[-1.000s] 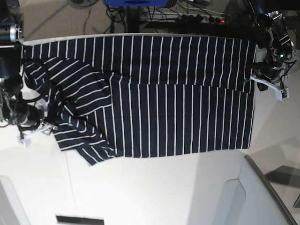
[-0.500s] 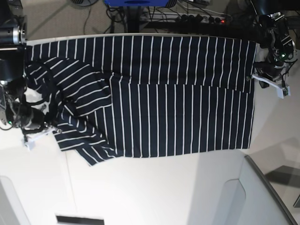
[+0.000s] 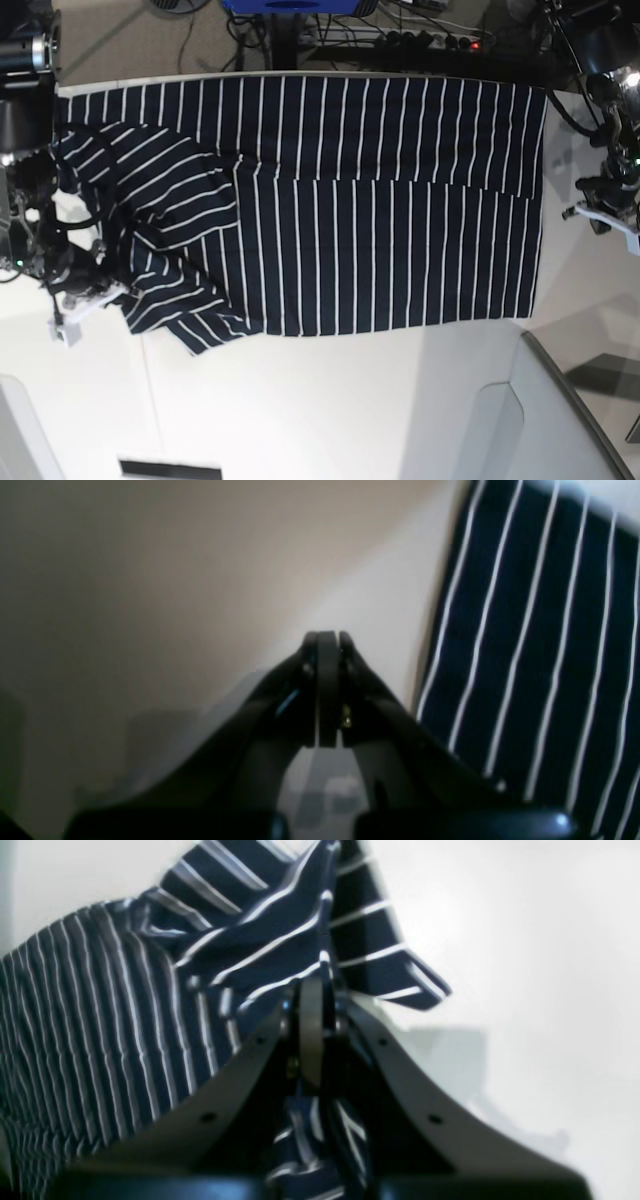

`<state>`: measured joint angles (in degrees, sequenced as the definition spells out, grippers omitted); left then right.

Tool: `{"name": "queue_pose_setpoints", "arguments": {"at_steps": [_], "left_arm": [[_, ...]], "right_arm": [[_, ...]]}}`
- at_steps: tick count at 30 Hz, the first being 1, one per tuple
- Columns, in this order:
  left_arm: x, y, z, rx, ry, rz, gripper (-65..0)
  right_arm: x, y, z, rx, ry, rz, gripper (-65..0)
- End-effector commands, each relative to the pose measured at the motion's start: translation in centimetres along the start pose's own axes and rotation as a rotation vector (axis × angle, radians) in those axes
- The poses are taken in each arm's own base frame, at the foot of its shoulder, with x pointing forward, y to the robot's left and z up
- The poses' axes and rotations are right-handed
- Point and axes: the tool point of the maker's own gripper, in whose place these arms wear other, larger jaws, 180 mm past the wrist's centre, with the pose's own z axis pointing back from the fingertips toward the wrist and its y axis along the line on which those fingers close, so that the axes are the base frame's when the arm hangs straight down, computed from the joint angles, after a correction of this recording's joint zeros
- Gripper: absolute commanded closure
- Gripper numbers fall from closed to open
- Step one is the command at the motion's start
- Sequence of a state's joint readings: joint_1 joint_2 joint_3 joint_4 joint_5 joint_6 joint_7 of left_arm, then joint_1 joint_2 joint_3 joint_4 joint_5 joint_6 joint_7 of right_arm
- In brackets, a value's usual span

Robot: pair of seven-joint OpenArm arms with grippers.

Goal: Layout the t-shirt on the table in an organized manner, then fold the t-shirt properly
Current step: 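Move the left gripper down the shirt side and grasp the fabric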

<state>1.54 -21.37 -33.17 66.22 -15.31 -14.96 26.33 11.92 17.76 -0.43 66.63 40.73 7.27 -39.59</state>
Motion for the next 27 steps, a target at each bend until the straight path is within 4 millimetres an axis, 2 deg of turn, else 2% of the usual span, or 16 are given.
{"name": "queue_pose_setpoints", "arguments": {"at_steps": [1,2,4,6,7,11,13,15,18,19,23,27], "left_arm": [[0.9,0.3,-0.3,0.003,-0.017,0.016,-20.2],[0.5,0.2,-0.9,0.002,0.001,0.038,-29.0],[-0.8,-0.3,-2.3,-0.008,0.051,0.084,-39.2],[-2.5,-1.8,-3.5,-0.035,0.110,0.093,-39.3],[-3.2,-2.6,-4.0,-0.050,0.139,0.088,-38.5],[-4.3,-4.8,-4.5,-0.092,0.173,0.064,-35.1],[-4.5,-5.9,-4.6,-0.109,0.174,0.070,-30.4],[-4.7,-6.2,-4.7,-0.114,0.177,0.070,-22.7],[-4.6,-6.4,-4.7,-0.116,0.175,0.070,-2.6],[-4.6,-6.4,-4.7,-0.116,0.175,0.070,0.0],[-3.2,-6.4,-4.4,-0.119,0.138,0.051,0.0],[-1.5,-6.2,-2.4,-0.123,0.062,-0.030,0.0]], "right_arm": [[2.4,0.3,0.9,0.007,-0.050,0.021,-0.2],[2.3,0.7,1.1,0.014,-0.044,0.031,-0.2],[2.2,1.3,1.6,0.025,-0.048,0.047,-0.2],[2.4,1.8,2.0,0.035,-0.063,0.060,-0.2],[2.7,2.2,2.2,0.041,-0.072,0.071,-0.2],[3.0,2.8,2.8,0.053,-0.090,0.089,-0.2],[3.0,2.8,2.8,0.052,-0.091,0.091,-0.2],[2.9,2.6,2.7,0.048,-0.087,0.088,-0.2],[2.5,2.5,2.7,0.046,-0.078,0.085,-0.2],[2.3,2.4,2.7,0.045,-0.075,0.085,-0.2],[2.2,2.4,2.6,0.044,-0.073,0.083,-0.2],[2.1,2.4,2.6,0.046,-0.071,0.085,-0.2]]}}
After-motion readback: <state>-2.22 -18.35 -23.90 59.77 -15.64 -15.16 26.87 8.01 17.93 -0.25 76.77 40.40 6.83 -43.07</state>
